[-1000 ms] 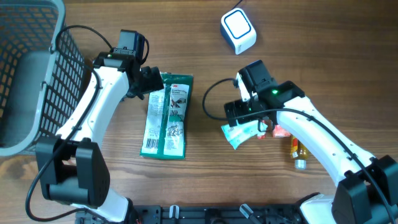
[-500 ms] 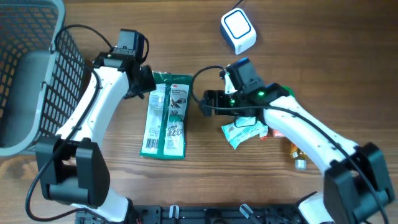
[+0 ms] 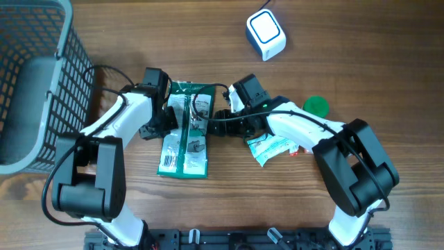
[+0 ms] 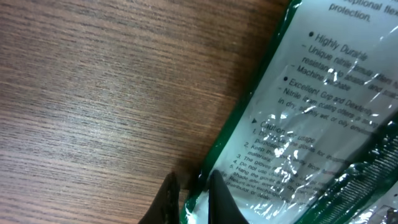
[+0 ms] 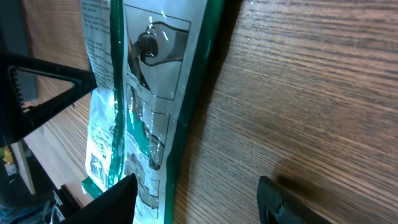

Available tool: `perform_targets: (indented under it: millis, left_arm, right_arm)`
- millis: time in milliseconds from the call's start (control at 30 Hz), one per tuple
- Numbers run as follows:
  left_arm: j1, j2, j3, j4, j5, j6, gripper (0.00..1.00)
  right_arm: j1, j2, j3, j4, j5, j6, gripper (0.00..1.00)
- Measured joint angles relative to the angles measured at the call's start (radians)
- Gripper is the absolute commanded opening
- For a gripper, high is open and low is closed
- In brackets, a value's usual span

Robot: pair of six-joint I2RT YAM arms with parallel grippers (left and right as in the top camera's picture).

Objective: Scan the item barcode
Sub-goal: 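Move the right gripper left onto the green gloves pack, then grasp the gloves pack edge with the right gripper and lift it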

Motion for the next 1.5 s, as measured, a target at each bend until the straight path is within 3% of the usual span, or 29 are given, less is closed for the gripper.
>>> perform_targets:
  millis: [367,633,700,833,933,1033,1133,1333,1433,1500]
  left_arm:
    - [0.002,-0.014,-0.025,0.015,0.076,0.0,0.05]
    - [0.002,-0.016,-0.027,0.011,0.102,0.0,0.05]
    - [0.002,-0.016,-0.027,0.006,0.123,0.0,0.05]
    - [-0.019,-0.016,-0.029,0.0,0.144,0.0,0.05]
    - [-0.053,-0.016,-0.03,0.0,0.145,0.0,0.05]
    - [-0.071,-0.016,-0.03,0.0,0.14,0.0,0.04]
    - [-0.073,-0.016,-0.03,0.001,0.133,0.0,0.04]
    - [-0.06,-0.016,-0.019,-0.012,0.132,0.009,0.08]
    - [-0.024,-0.016,0.011,-0.022,0.109,0.016,0.19]
    - [0.019,-0.029,0.047,-0.014,0.093,0.023,0.38]
  right_arm:
    - [0.04,0.0,-0.012,0.029,-0.001,0.064,0.62]
    - [0.132,-0.005,-0.15,0.329,0.012,0.235,0.53]
    - [0.138,-0.005,-0.167,0.373,0.017,0.266,0.5]
    - [0.15,0.01,-0.188,0.455,0.039,0.297,0.3]
    - [0.152,0.023,-0.19,0.474,0.047,0.302,0.24]
    - [0.152,0.029,-0.191,0.474,0.051,0.294,0.1]
    - [0.152,0.034,-0.191,0.473,0.055,0.29,0.04]
    - [0.152,0.034,-0.191,0.474,0.055,0.29,0.04]
    - [0.152,0.034,-0.191,0.467,0.055,0.29,0.04]
    - [0.152,0.034,-0.191,0.46,0.055,0.29,0.04]
